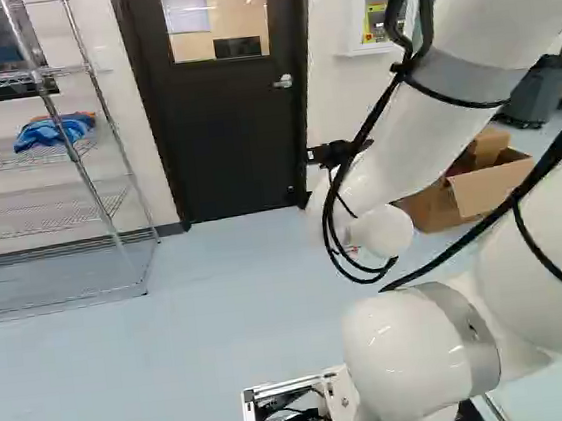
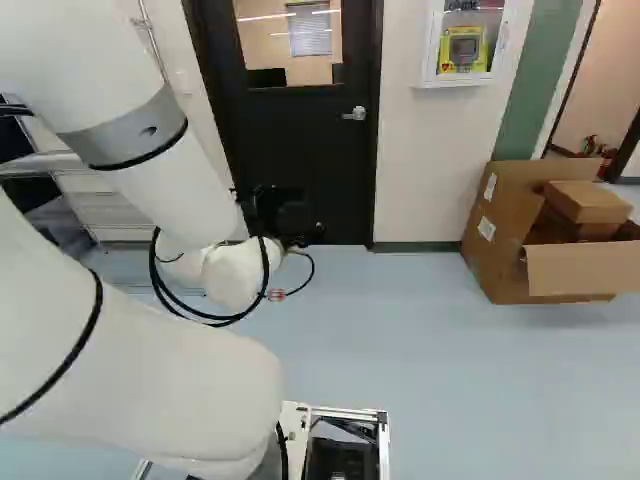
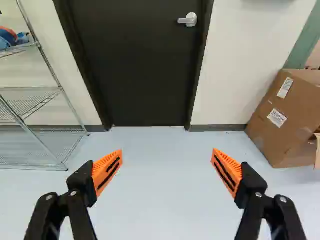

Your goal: Open the door and move inside

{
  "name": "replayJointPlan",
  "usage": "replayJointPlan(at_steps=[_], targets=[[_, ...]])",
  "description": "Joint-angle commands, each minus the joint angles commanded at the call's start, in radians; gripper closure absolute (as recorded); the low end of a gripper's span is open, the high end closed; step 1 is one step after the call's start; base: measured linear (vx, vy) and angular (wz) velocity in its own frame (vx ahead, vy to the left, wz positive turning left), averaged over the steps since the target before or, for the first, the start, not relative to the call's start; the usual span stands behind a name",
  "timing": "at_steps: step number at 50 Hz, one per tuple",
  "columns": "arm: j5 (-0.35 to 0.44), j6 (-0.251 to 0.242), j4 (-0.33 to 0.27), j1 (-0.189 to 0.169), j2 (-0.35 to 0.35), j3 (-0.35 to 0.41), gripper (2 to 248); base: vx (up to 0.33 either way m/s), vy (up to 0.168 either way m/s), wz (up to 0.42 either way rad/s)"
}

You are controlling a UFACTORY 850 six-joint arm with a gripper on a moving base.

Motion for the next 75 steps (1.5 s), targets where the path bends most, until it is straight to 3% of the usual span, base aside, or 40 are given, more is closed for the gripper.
replayJointPlan(at_steps=[33, 75], targets=[[0.000, 0.000, 0.000, 0.000, 0.000, 0.000, 3, 0.021, -0.001, -0.002], [0.000, 0.000, 0.000, 0.000, 0.000, 0.000, 3, 0.158, -0.002, -0.016]])
